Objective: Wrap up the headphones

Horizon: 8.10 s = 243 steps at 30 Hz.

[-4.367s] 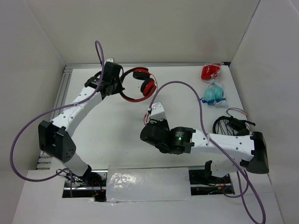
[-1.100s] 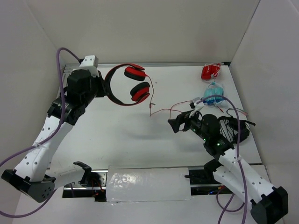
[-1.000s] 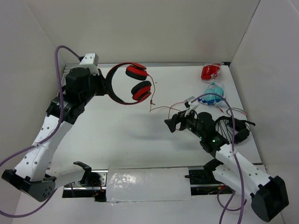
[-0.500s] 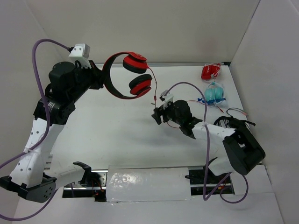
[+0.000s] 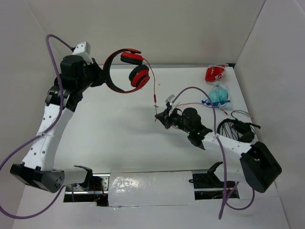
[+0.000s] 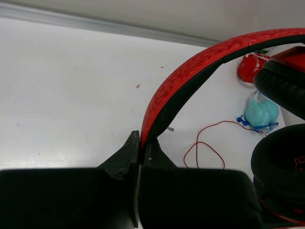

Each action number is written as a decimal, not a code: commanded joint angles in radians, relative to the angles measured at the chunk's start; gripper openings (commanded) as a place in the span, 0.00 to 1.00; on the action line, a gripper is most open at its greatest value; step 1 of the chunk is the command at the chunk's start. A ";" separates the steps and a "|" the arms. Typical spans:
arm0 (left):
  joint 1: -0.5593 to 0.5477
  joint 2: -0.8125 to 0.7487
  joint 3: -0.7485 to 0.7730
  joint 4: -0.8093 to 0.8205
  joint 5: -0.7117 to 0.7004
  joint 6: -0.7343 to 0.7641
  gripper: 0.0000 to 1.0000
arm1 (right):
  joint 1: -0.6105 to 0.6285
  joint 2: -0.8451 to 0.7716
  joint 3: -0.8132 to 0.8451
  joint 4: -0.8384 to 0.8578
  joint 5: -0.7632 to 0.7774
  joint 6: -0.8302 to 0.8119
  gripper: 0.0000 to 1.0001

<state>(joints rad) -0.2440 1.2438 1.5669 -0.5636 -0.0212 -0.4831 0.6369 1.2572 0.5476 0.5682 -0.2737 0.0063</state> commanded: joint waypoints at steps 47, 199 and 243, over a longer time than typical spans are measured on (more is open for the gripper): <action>-0.031 -0.093 0.272 0.044 0.210 -0.006 0.00 | 0.112 0.120 0.093 0.038 0.541 -0.147 1.00; 0.303 0.037 -0.481 0.643 0.863 0.096 0.00 | -0.019 -0.437 0.156 -0.887 0.069 0.256 0.00; -0.202 0.556 0.036 -0.119 -0.241 -0.206 0.00 | 0.316 -0.018 0.669 -1.276 0.601 0.245 0.00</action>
<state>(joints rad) -0.4595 1.7996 1.5223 -0.5945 -0.2356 -0.5381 0.9127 1.2366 1.2400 -0.7269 0.3000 0.2317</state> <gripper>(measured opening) 0.077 0.022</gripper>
